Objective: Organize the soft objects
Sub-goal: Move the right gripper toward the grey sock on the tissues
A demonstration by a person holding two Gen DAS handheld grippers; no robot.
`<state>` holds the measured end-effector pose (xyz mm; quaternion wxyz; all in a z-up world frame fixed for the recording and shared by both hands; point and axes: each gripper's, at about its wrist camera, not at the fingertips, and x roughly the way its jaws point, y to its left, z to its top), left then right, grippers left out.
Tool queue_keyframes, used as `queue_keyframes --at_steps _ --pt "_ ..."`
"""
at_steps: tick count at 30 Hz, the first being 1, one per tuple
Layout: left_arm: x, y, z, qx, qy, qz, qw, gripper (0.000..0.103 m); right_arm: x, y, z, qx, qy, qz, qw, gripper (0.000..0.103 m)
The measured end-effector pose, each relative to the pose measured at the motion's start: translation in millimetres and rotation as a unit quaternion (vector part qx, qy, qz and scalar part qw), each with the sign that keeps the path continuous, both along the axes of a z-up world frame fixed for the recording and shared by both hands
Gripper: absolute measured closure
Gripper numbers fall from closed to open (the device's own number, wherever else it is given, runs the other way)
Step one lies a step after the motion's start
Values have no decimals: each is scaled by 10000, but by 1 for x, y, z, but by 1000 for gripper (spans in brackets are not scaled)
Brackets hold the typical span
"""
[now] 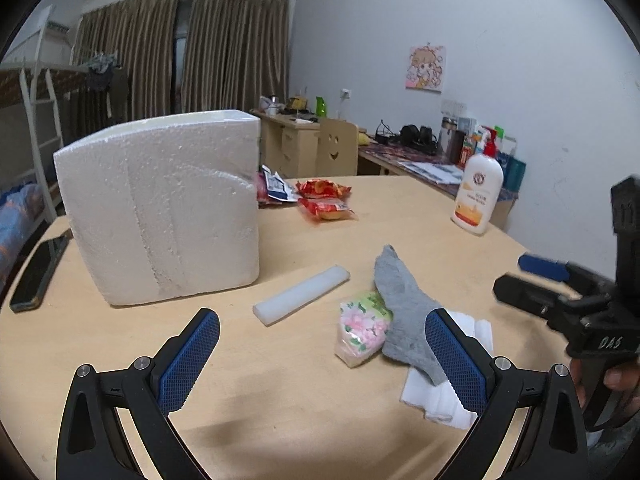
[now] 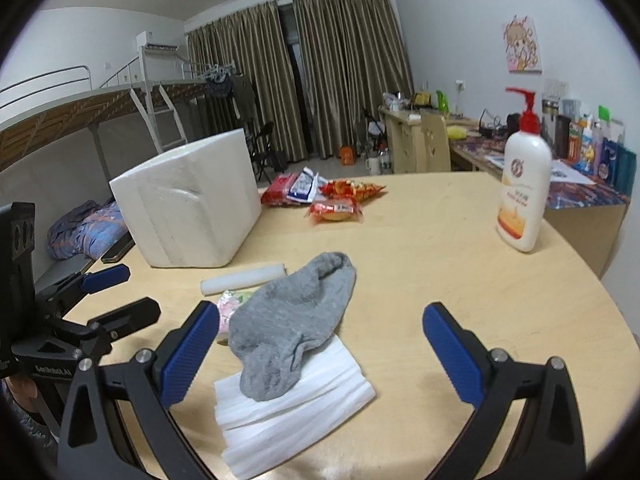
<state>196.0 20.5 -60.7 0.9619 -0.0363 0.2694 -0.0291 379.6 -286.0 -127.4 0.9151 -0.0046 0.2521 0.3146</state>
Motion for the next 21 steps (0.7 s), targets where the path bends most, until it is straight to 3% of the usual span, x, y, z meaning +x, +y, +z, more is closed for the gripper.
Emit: queue_keyframes --at_steps 11,21 --pt "17 19 -12 -219 234 120 9994 0 27 28 -20 -227 551 435 9973 0" --pt "21 32 -22 -600 445 272 9968 0 34 48 -30 -521 767 786 9926 2"
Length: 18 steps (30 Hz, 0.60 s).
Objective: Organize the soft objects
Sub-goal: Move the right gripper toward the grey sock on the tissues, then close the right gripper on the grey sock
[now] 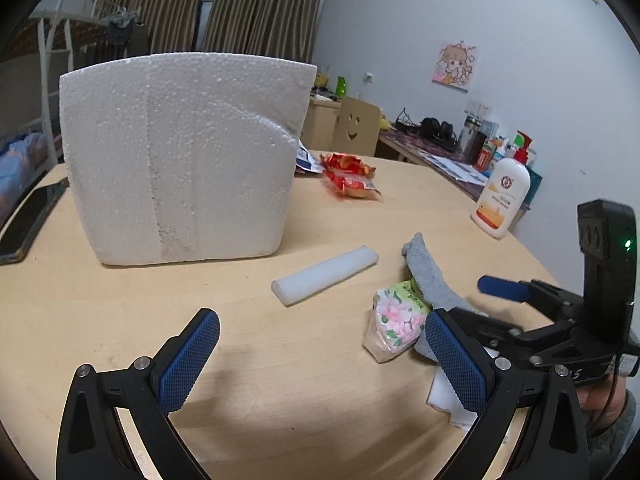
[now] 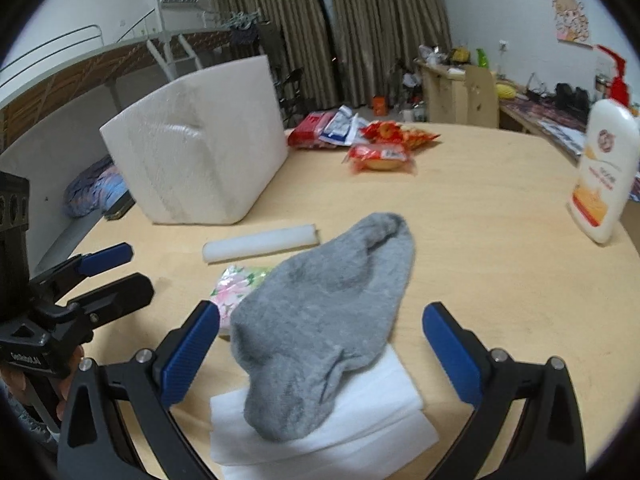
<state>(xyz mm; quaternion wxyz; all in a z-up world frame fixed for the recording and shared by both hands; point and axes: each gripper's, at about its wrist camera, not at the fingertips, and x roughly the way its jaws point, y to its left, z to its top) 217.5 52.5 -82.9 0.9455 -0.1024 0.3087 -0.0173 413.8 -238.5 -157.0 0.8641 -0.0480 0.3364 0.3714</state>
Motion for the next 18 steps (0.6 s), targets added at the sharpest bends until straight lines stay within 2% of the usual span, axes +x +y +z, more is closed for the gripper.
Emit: queue_keyframes --at_steps 3,5,7,10,14,16,18 --pt "-1 2 1 -74 -50 -9 10000 0 0 5 -2 -152 21 72 9999 7" --pt "-1 3 2 -112 -67 -24 9999 0 1 7 -4 -244 88 156 9995 21" --pt "-4 4 0 -113 -85 -32 9999 0 4 11 -6 -338 164 174 9991 27" --pt "-5 2 0 -109 -79 -85 9999 0 5 15 -8 -449 233 253 9984 28" --pt "-5 -2 0 -128 -101 -210 9996 0 3 19 -12 -646 226 255 9973 57" --pt "-5 -5 -1 -132 -91 -324 9993 0 1 19 -12 -721 157 243 9970 68" --pt "-5 -9 1 -65 -110 -415 9991 0 2 17 -12 -737 134 250 9969 71"
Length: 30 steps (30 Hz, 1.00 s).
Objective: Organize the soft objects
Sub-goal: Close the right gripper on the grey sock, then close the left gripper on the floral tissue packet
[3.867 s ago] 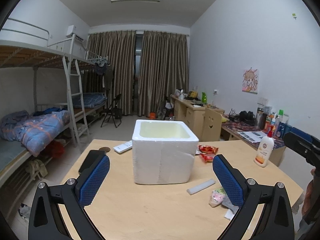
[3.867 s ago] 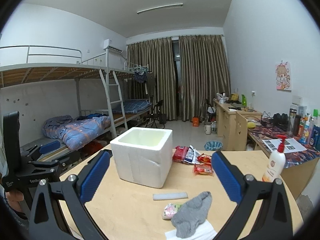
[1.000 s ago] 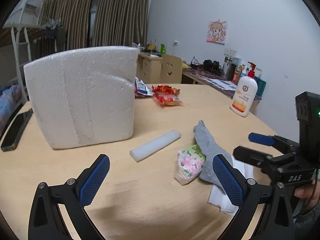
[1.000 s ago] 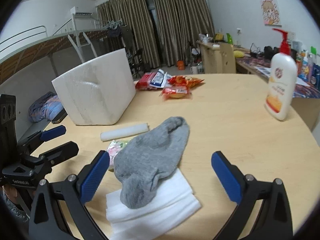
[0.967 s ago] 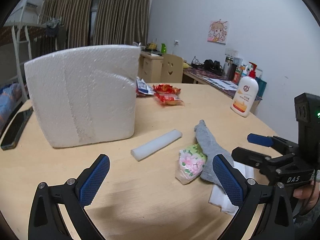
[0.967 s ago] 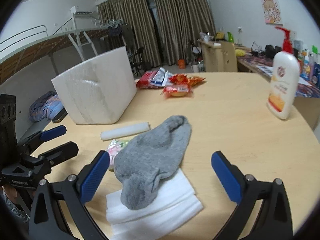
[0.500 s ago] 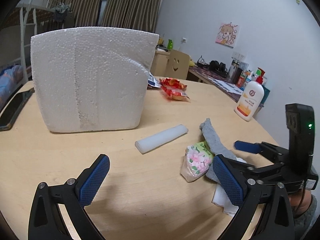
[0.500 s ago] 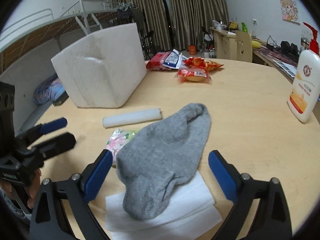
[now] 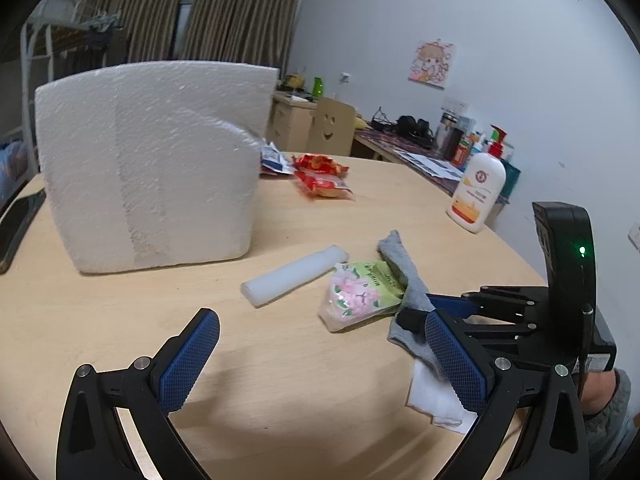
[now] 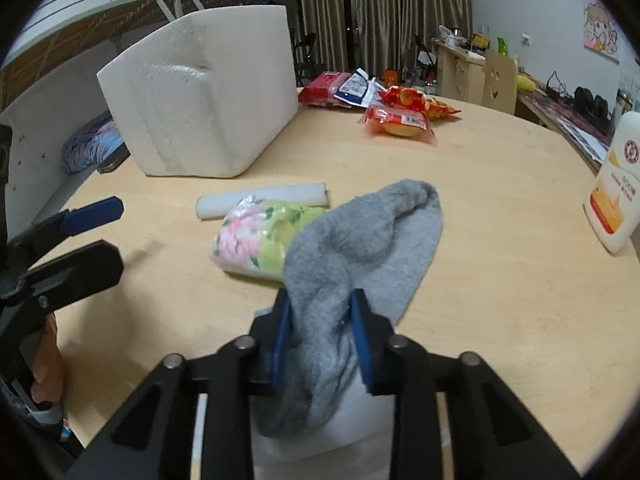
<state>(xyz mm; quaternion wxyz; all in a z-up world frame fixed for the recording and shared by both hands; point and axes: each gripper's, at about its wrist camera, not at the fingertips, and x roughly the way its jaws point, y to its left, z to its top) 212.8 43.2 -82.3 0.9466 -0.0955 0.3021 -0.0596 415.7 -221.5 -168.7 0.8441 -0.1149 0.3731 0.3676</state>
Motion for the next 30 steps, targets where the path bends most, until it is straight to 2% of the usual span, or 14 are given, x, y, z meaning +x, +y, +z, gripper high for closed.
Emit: queue_keyframes --at_steps 6,12,14,20,22,24,26,30 --pt "7 -14 4 -38 121 -236 9996 0 4 -14 2 210 97 -82 9997 78" --pt "16 -37 8 215 164 -449 9986 0 5 -32 6 477 97 -91 9988 79" --pt "19 -45 10 317 154 -499 9981 0 6 -37 6 415 13 -137 9990 79" --pt "33 -63 9 427 312 -741 9958 0 7 -44 5 392 20 -149 9991 79" --pt "38 -66 8 411 366 -813 9952 0 7 -47 7 544 63 -60 9985 80" --pt "44 -66 6 383 465 -800 9950 0 9 -46 7 532 76 -49 9985 94" --pt "51 -65 2 384 575 -713 9951 0 10 -44 4 357 -12 -139 9993 95" --pt "62 -60 -7 343 825 -580 9943 1 13 -51 3 508 53 -225 9984 95"
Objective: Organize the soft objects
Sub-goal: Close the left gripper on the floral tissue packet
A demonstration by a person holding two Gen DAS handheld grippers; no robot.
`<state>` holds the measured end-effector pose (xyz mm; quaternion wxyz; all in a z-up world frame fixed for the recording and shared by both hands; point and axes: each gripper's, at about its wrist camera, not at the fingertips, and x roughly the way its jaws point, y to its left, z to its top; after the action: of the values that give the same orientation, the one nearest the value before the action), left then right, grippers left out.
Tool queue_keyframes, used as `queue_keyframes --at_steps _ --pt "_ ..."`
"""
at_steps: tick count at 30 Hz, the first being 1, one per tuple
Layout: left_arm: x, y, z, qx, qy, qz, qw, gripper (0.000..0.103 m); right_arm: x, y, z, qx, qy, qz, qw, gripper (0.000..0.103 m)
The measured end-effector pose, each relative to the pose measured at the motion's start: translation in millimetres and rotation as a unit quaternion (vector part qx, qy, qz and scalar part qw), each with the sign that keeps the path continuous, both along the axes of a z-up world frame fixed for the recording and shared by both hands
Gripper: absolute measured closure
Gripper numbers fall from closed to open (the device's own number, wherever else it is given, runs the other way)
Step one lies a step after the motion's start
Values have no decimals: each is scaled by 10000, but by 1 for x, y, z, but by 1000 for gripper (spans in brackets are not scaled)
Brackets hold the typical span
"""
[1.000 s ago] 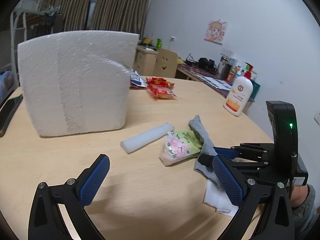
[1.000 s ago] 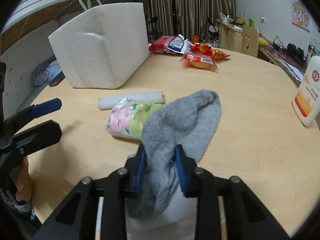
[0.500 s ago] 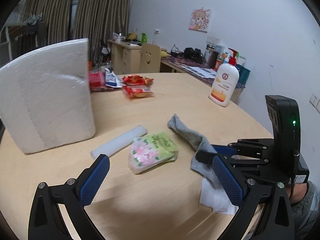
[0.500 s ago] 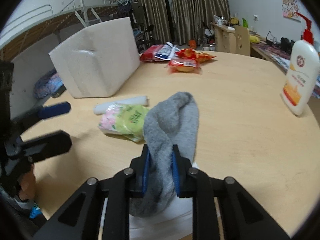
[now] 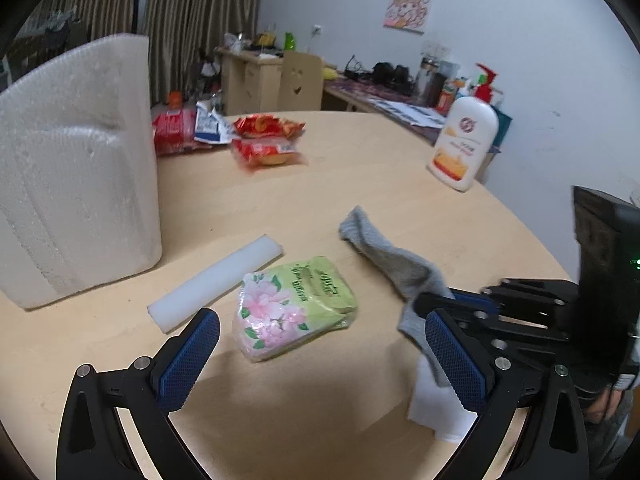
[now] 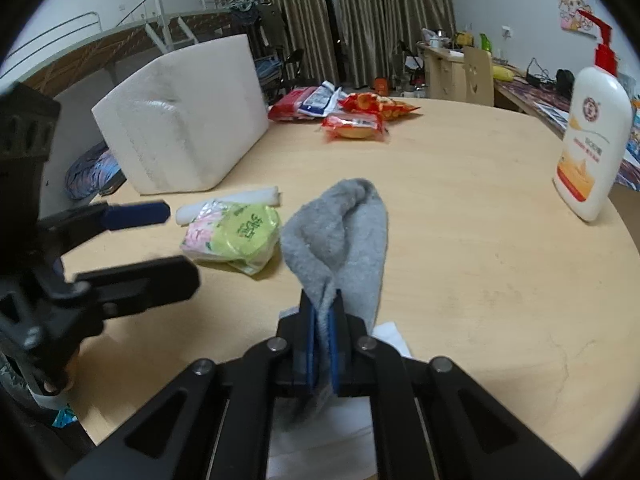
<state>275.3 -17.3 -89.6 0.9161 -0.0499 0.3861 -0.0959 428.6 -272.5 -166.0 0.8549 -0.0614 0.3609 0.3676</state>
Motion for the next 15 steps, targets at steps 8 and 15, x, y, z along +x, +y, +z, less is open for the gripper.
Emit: queue_keyframes --at_steps 8,15 --pt "22 2 -12 94 329 245 9991 14 1 -5 -1 156 44 -31 9999 94" --pt "30 -3 -23 389 531 304 9974 34 1 -7 -1 240 71 -8 9997 94"
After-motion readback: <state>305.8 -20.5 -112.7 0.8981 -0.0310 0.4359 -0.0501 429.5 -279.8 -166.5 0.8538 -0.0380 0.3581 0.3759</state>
